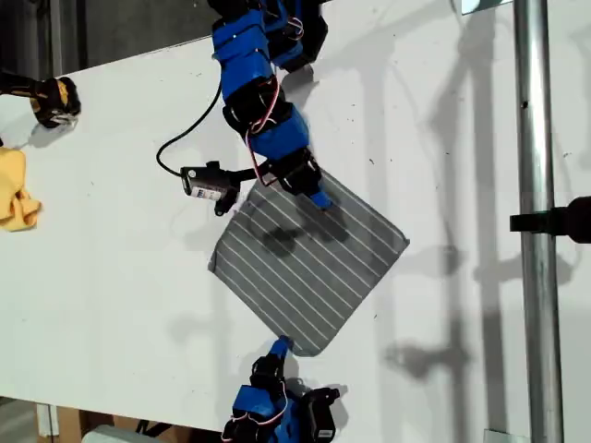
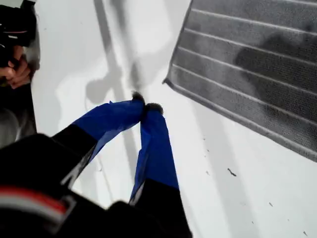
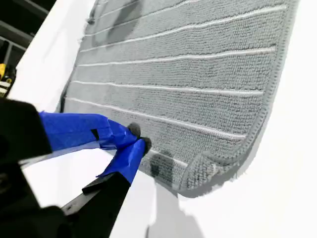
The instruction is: Grasp corners of a towel and fold twice.
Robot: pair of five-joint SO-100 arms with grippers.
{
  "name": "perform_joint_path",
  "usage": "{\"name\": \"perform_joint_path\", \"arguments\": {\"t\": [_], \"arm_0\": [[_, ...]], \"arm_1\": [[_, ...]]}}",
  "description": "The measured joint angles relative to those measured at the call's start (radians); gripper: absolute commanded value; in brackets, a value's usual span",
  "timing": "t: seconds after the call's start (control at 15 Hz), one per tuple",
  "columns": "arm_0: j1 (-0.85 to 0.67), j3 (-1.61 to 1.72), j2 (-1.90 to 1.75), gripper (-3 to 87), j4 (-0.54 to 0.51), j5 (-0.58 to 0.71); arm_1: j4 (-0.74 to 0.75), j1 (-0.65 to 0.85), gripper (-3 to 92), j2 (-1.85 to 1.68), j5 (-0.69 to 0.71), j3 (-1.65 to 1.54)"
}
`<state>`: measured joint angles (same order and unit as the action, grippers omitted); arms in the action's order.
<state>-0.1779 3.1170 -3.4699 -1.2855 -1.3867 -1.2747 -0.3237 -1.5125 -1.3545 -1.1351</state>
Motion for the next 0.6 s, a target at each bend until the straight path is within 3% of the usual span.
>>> {"name": "perform_joint_path", "arguments": {"t": [0.6], "arm_0": [[0.0, 0.0, 0.0, -2.2, 0.0, 0.0]], "arm_1": [[0.281, -0.071, -0.1, 0.304, 0.031, 0.002]]}}
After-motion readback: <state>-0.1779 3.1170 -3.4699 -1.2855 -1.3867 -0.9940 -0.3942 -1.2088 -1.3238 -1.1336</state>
